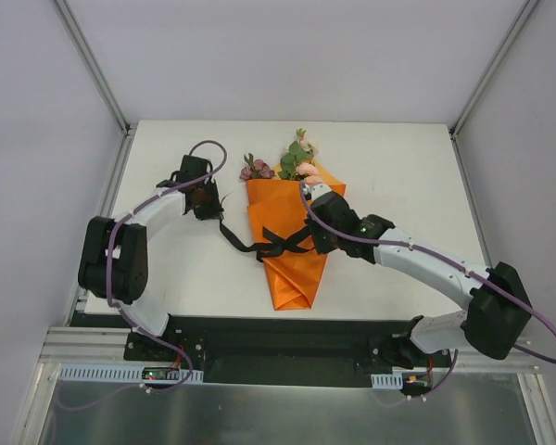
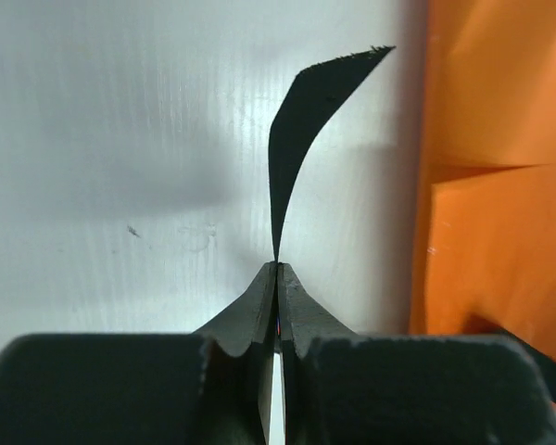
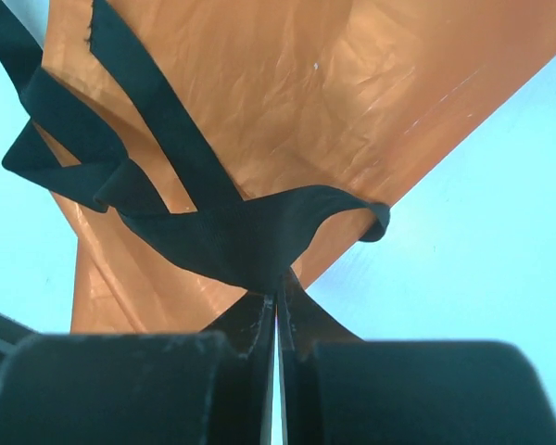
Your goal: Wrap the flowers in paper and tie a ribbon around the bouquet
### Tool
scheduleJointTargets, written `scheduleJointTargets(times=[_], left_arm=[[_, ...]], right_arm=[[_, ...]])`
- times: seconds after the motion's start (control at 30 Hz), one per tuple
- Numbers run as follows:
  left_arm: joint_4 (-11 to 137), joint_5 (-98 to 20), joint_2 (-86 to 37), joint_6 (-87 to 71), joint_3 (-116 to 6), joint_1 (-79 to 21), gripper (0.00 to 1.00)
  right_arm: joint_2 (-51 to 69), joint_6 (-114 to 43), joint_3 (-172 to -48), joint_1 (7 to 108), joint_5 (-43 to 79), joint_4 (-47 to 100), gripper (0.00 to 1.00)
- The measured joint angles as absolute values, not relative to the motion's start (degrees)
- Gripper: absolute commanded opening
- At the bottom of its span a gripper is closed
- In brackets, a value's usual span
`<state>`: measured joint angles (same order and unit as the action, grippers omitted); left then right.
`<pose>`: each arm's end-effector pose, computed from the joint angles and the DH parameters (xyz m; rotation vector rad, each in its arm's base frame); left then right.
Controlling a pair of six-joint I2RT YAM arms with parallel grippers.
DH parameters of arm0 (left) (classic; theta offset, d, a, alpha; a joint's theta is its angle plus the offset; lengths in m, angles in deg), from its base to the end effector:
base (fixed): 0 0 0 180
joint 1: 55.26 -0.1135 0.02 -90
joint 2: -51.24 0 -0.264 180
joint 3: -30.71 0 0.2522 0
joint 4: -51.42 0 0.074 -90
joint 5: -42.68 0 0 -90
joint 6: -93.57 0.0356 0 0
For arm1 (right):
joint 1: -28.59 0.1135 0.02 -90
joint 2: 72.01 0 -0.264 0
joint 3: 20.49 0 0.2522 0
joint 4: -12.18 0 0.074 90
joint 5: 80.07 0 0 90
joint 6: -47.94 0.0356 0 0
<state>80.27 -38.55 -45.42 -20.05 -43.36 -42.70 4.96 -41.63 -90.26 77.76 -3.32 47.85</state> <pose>0.3419 -0.0817 0.1935 -0.1749 2.5049 -0.4556 0.1960 0.2143 0.2652 -0.8422 2.1414 0.1781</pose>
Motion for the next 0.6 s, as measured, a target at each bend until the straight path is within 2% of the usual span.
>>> scheduleJointTargets(times=[0.2, 0.4, 0.5, 0.6], left_arm=[[80.4, -39.6, -34.5, -20.6, -43.3, -44.3, 0.00], [80.6, -40.3, -32.7, -23.9, -43.2, -46.8, 0.00], [80.8, -39.8, -32.7, -25.8, -42.8, -47.6, 0.00], [82.1, -39.9, -32.7, -27.2, -42.4, -48.2, 0.00]], right_arm=[[8.8, -46.2, -94.3, 72.4, 11.3, 54.3, 0.00], [13.6, -48.8, -98.0, 63.4, 31.6, 60.7, 0.00], [16.3, -49.1, -100.5, 60.4, 35.5, 64.7, 0.00], [17.4, -49.6, -102.7, 60.4, 33.0, 70.2, 0.00]])
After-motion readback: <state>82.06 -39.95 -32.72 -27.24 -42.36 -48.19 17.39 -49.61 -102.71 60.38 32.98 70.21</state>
